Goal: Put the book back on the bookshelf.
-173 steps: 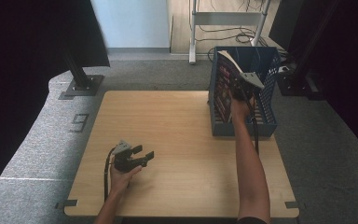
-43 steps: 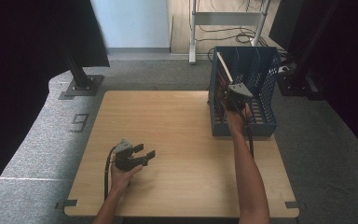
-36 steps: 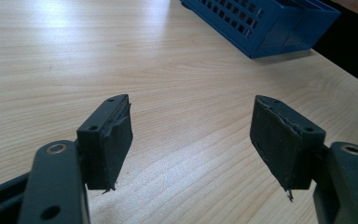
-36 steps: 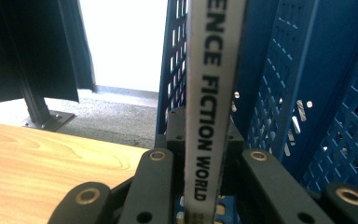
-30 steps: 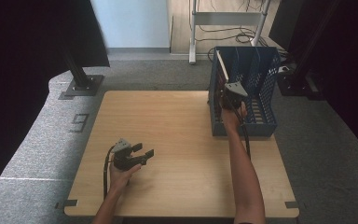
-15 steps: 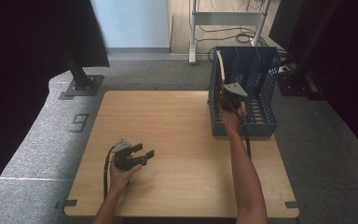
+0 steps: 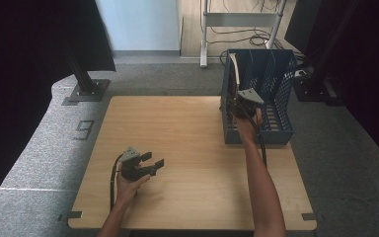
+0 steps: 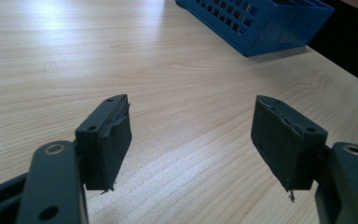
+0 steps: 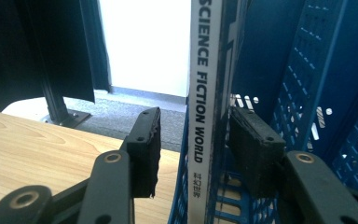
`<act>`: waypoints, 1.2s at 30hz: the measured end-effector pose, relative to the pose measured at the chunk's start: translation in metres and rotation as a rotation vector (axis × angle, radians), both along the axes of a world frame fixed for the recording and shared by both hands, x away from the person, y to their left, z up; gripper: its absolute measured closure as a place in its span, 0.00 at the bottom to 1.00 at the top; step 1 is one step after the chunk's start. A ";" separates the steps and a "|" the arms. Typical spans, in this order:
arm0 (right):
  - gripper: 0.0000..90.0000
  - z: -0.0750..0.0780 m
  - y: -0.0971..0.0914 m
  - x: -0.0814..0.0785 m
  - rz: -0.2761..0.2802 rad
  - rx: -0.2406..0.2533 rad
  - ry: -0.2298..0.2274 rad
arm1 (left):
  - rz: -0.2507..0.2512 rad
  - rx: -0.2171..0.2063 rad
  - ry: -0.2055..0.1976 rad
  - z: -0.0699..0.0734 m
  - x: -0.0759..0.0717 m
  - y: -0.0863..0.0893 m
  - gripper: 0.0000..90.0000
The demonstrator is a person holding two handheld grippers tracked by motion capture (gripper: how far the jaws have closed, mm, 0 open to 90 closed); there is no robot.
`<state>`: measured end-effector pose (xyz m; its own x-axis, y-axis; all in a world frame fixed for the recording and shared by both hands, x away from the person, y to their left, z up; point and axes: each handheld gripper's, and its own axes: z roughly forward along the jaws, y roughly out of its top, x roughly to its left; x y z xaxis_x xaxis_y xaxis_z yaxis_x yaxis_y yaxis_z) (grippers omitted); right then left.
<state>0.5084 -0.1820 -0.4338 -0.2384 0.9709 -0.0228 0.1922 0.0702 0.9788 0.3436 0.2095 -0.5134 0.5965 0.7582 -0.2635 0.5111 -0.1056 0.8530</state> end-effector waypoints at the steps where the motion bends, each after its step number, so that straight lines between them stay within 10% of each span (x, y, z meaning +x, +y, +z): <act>1: 0.58 0.000 0.000 0.000 0.001 0.003 0.002 | 0.000 -0.001 0.000 0.000 0.000 0.000 0.32; 36: 0.53 0.007 -0.009 -0.012 0.009 -0.004 0.007 | 0.002 -0.003 0.001 0.001 0.000 0.000 0.32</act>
